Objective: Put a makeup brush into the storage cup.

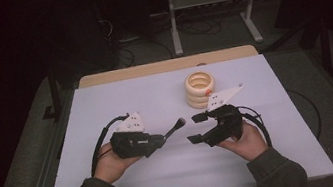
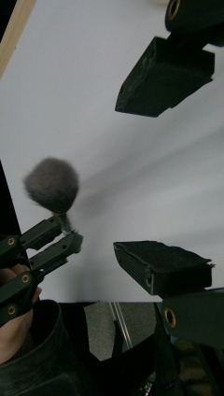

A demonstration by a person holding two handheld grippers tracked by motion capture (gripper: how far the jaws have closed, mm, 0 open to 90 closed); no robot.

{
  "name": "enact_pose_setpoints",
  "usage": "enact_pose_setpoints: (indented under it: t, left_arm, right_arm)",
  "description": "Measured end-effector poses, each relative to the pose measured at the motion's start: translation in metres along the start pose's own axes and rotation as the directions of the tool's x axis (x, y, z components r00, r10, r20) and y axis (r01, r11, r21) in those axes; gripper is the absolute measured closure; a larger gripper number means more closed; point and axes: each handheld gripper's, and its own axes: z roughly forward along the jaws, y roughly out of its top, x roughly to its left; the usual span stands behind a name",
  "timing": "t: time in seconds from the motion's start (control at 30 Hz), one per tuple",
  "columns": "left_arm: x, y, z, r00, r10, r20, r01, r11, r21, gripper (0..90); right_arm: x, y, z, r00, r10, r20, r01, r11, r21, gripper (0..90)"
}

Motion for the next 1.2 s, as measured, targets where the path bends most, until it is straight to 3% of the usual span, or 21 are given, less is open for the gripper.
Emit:
enact_pose_setpoints:
  t: [0.1,0.27,0.47,0.57,0.7,0.87,0.93,1.03,1.07,1.2]
  left_arm:
    - [-0.004,0.001,0.004,0.9999,0.012,0.01,-0.012,0.9999,-0.004,79.4]
    - [-0.009,0.002,0.01,0.9989,0.037,0.027,-0.037,0.9993,-0.011,79.4]
    - [-0.012,0.003,0.015,0.9983,0.034,0.047,-0.033,0.9988,-0.036,79.4]
    - [-0.015,0.005,0.016,0.9977,0.046,0.05,-0.044,0.9979,-0.048,79.4]
    - [-0.016,0.003,0.017,0.9966,0.052,0.064,-0.049,0.9977,-0.047,79.4]
    - [-0.016,0.001,0.019,0.9963,0.047,0.072,-0.044,0.9981,-0.042,79.4]
    - [-0.016,0.001,0.019,0.9959,0.043,0.079,-0.04,0.9985,-0.039,79.4]
    - [-0.016,0.001,0.019,0.9957,0.046,0.081,-0.043,0.9984,-0.037,79.4]
    - [-0.017,0.0,0.019,0.9953,0.052,0.081,-0.049,0.9982,-0.035,79.4]
    - [-0.019,-0.001,0.02,0.9941,0.064,0.088,-0.063,0.9979,-0.018,79.5]
  right_arm:
    - [0.001,0.001,0.003,1.0,-0.006,-0.001,0.006,1.0,0.011,26.4]
    - [0.001,0.0,0.006,0.9988,0.001,-0.048,-0.001,1.0,0.003,30.0]
    - [0.004,0.0,0.011,0.9951,0.001,-0.099,-0.002,1.0,-0.007,36.0]
    - [0.004,-0.002,0.012,0.991,0.005,-0.134,-0.01,0.999,-0.038,39.7]
    - [0.002,-0.004,0.014,0.9854,0.03,-0.168,-0.036,0.999,-0.038,45.1]
    - [0.002,-0.005,0.016,0.9805,0.025,-0.195,-0.032,0.999,-0.032,56.0]
    - [0.001,-0.005,0.016,0.9723,0.04,-0.23,-0.049,0.998,-0.035,61.6]
    - [0.0,-0.005,0.017,0.9709,0.039,-0.236,-0.049,0.998,-0.036,64.2]
    - [-0.001,-0.006,0.017,0.9657,0.043,-0.256,-0.057,0.997,-0.046,72.7]
    - [0.0,-0.005,0.018,0.9566,0.048,-0.288,-0.065,0.997,-0.05,75.6]
